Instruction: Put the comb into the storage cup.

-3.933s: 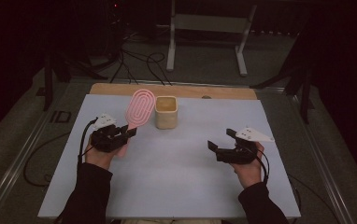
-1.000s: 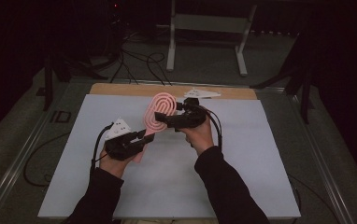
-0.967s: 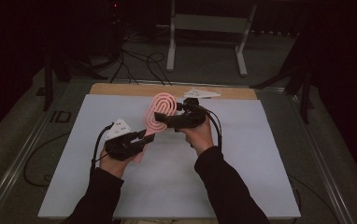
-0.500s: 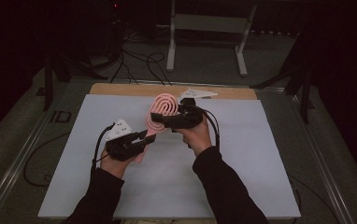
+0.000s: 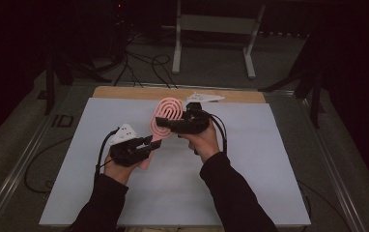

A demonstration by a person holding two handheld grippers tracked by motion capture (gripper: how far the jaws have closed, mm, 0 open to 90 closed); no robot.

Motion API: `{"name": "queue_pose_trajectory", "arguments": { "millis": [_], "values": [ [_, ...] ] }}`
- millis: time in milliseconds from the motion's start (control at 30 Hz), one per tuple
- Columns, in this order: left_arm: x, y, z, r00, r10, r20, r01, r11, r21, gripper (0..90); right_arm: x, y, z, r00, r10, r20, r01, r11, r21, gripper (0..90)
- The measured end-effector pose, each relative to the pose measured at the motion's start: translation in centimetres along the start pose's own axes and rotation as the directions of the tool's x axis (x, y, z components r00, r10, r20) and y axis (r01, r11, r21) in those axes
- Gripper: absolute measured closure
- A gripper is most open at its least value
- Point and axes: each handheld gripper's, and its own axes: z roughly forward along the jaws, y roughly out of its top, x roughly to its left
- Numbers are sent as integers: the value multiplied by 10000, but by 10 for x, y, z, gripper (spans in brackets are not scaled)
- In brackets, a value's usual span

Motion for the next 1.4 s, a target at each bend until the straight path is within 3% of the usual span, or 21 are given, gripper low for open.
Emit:
{"name": "queue_pose_trajectory", "arguments": {
  "millis": [333, 500, 767, 1033, 1400],
  "values": [
    [-1, -2, 2, 9996, 189, -194, -187, 9997, 134, 713, -4, -2, -1, 9961, 496, -732, -508, 9986, -149, 582],
    [-2, -2, 4, 9991, 264, -319, -259, 9995, 157, 708, 1, -3, -1, 9959, 316, -848, -339, 9991, -264, 619],
    [-2, -4, 4, 9969, 327, -711, -317, 9994, 154, 682, 13, -4, 4, 9979, -240, -599, 212, 9987, -464, 637],
    [-2, -5, 4, 9939, 292, -1061, -273, 9995, 186, 533, 11, -10, 7, 9983, -57, -576, 24, 9984, -565, 637],
    [-3, -6, 4, 9931, 337, -1126, -314, 9993, 214, 503, 11, -11, 7, 9984, -49, -565, 20, 9986, -523, 637]
  ]
}}
